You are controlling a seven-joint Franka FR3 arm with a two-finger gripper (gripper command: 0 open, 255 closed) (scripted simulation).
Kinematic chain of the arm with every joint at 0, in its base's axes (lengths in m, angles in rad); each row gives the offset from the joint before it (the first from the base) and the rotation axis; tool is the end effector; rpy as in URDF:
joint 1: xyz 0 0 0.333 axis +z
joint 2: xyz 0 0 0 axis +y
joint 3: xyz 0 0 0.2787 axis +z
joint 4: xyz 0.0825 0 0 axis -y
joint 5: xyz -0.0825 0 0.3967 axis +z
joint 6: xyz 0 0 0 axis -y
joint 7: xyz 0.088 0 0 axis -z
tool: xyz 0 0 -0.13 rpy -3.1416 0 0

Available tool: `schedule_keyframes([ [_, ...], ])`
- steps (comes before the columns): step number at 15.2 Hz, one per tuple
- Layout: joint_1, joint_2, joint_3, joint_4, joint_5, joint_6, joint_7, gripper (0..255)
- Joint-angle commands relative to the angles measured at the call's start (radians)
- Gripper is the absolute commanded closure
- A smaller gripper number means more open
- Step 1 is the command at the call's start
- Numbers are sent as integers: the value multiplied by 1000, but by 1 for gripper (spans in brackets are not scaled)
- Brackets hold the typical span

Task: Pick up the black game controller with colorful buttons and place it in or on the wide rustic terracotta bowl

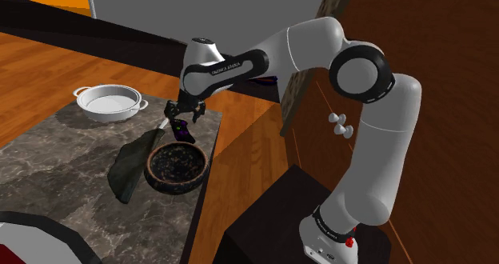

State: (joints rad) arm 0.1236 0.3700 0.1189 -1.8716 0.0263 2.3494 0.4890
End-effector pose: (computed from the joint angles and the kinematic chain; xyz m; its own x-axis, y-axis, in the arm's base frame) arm 0.6229 0.1528 0.2629 0.9595 -0.2737 0.0663 -0.2659 -0.9580 -0.1072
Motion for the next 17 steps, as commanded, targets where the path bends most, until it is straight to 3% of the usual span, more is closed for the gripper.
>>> schedule_keyframes([
  [1, 3, 19, -1, 2, -3, 19, 4, 0],
  [12, 6, 53, -2, 0, -6, 54, 6, 0],
  [13, 6, 53, -2, 0, -6, 54, 6, 255],
  [17, 7, 51, -2, -2, -6, 54, 6, 255],
])
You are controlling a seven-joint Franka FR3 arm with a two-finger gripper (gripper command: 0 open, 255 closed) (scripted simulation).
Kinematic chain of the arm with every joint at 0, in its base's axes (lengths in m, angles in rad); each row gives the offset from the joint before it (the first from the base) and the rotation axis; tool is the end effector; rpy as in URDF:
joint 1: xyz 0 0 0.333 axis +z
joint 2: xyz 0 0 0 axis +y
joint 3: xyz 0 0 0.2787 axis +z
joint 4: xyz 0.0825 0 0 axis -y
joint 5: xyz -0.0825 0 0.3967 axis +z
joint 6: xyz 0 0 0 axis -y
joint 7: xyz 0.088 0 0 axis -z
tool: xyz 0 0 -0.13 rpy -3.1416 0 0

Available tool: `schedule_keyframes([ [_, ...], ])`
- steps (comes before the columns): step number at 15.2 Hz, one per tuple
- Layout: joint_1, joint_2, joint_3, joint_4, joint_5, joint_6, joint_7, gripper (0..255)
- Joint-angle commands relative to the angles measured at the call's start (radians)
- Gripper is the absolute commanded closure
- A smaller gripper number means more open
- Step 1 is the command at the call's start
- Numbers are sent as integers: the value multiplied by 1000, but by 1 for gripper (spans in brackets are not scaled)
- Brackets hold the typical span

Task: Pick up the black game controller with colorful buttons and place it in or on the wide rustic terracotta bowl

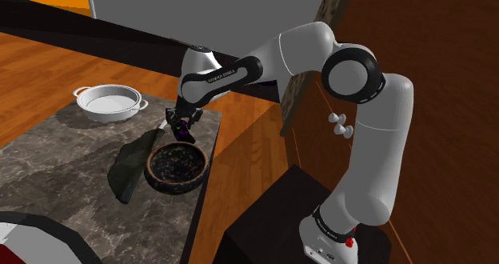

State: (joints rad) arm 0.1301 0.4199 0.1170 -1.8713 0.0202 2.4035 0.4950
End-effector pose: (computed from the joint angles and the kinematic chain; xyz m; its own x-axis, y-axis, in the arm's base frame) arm 0.6246 0.1561 0.2366 0.9590 -0.2745 0.0702 -0.2661 -0.9577 -0.1092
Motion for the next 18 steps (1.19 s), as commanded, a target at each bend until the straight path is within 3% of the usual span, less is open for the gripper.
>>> schedule_keyframes([
  [1, 0, 1, 0, -1, 0, -1, 0, 255],
  [5, 0, 3, 0, 0, 0, 0, 0, 255],
  [18, -4, -88, 4, 53, 8, -144, 2, 255],
])
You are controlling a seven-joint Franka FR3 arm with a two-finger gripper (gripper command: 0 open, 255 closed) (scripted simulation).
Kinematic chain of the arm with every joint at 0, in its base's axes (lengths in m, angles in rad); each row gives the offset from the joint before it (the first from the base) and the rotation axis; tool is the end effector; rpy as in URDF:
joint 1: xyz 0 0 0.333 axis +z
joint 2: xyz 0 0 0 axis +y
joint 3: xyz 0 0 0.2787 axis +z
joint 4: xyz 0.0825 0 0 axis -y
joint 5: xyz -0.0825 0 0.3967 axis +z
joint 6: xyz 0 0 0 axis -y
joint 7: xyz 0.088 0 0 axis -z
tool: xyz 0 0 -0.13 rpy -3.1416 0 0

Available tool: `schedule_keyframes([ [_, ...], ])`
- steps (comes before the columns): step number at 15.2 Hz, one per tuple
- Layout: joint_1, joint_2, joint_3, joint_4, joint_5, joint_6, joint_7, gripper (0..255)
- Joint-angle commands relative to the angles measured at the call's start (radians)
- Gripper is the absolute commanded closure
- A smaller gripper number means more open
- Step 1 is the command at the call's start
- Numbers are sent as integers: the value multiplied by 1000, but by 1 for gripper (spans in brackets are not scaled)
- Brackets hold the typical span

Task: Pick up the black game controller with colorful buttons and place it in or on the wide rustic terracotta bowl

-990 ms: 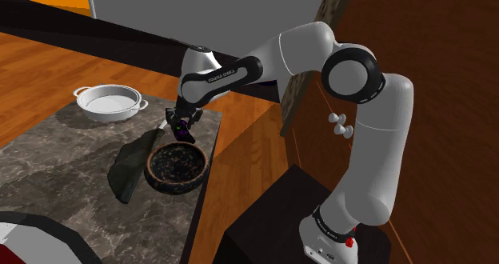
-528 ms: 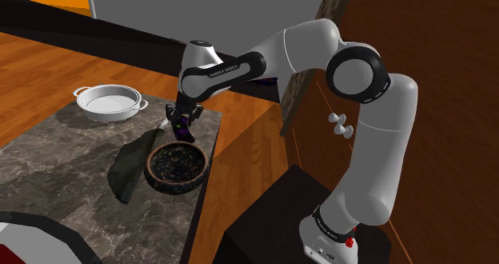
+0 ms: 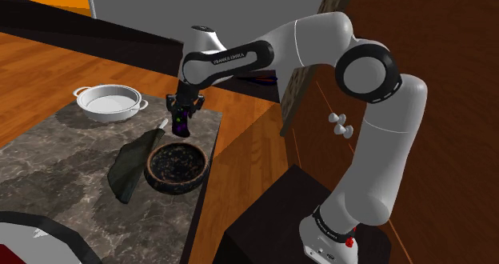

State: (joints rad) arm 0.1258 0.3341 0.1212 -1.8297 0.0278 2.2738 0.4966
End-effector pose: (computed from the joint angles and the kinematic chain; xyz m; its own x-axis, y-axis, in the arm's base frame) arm 0.6270 0.1563 0.2980 0.9591 -0.2747 0.0677 -0.2667 -0.9577 -0.1080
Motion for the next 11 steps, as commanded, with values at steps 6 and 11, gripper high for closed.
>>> schedule_keyframes([
  [6, -2, -35, 1, 49, 3, -84, 2, 255],
  [11, -2, -57, 2, 87, 4, -144, 3, 255],
])
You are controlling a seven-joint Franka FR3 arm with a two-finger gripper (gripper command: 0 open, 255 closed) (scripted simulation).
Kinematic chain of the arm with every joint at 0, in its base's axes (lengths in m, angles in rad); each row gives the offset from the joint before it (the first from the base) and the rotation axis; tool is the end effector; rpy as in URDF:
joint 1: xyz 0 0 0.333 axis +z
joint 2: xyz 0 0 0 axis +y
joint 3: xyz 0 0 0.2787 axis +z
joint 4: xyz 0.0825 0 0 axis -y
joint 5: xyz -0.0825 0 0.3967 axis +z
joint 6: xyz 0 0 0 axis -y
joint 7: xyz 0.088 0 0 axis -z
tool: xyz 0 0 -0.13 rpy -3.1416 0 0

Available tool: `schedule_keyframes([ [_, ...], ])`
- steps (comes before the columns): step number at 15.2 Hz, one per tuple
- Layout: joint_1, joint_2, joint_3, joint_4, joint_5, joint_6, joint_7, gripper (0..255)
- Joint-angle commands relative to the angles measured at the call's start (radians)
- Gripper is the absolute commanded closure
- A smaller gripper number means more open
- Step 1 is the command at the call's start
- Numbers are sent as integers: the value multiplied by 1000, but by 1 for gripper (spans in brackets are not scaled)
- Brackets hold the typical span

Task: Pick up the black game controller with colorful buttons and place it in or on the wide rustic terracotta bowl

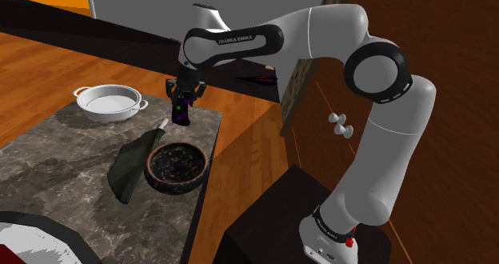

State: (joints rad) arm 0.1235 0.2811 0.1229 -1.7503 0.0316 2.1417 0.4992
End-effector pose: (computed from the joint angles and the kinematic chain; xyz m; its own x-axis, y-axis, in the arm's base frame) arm 0.6312 0.1567 0.3573 0.9592 -0.2745 0.0678 -0.2665 -0.9578 -0.1079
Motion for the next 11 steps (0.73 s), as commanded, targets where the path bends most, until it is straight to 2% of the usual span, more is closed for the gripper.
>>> schedule_keyframes([
  [1, 0, -8, 0, 16, 1, -24, 1, 255],
  [9, -1, -30, 1, 83, 2, -113, 4, 255],
  [11, 18, -83, 13, 12, 2, -93, 35, 255],
])
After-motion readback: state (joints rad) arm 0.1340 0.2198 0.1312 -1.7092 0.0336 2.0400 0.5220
